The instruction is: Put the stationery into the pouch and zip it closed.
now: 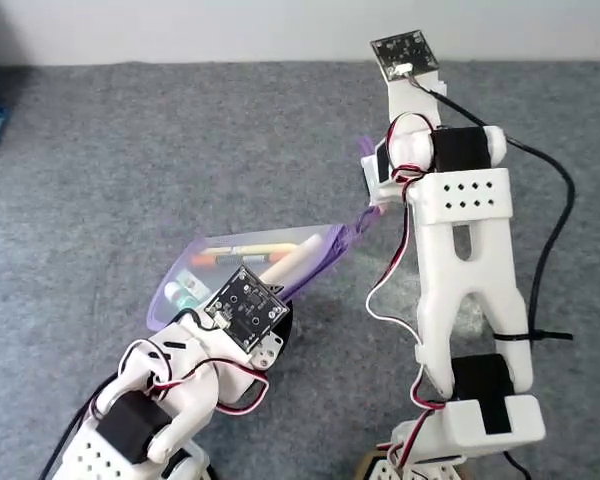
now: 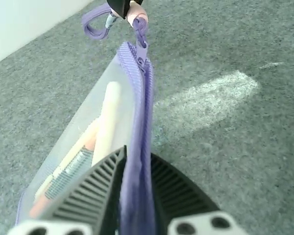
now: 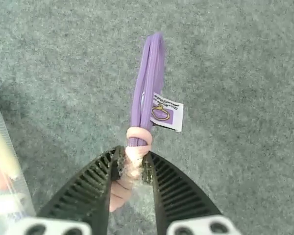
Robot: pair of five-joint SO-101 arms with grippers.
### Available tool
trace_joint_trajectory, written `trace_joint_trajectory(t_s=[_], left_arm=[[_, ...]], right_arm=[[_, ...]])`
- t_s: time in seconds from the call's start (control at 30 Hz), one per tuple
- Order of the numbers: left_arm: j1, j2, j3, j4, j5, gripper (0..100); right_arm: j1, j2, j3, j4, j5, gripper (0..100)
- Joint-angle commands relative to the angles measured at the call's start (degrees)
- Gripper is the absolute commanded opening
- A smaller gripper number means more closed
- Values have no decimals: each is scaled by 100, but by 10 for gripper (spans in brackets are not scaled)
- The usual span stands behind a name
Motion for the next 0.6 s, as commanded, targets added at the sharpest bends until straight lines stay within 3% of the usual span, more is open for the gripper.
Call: trace_joint_trajectory(t_s=[0.0, 0.1, 0.3, 0.57], left_arm=[[-26, -70, -215, -18, 105, 13], [-114, -70, -277, -18, 123, 66], [-1143, -26, -963, -44, 949, 322], [-2470, -62, -1481, -9, 1029, 335]], right_arm=[[321, -66, -281, -233, 18, 7], [321, -57, -281, -233, 9, 7], [207, -4, -255, -233, 0, 8], [92, -4, -264, -382, 0, 9]])
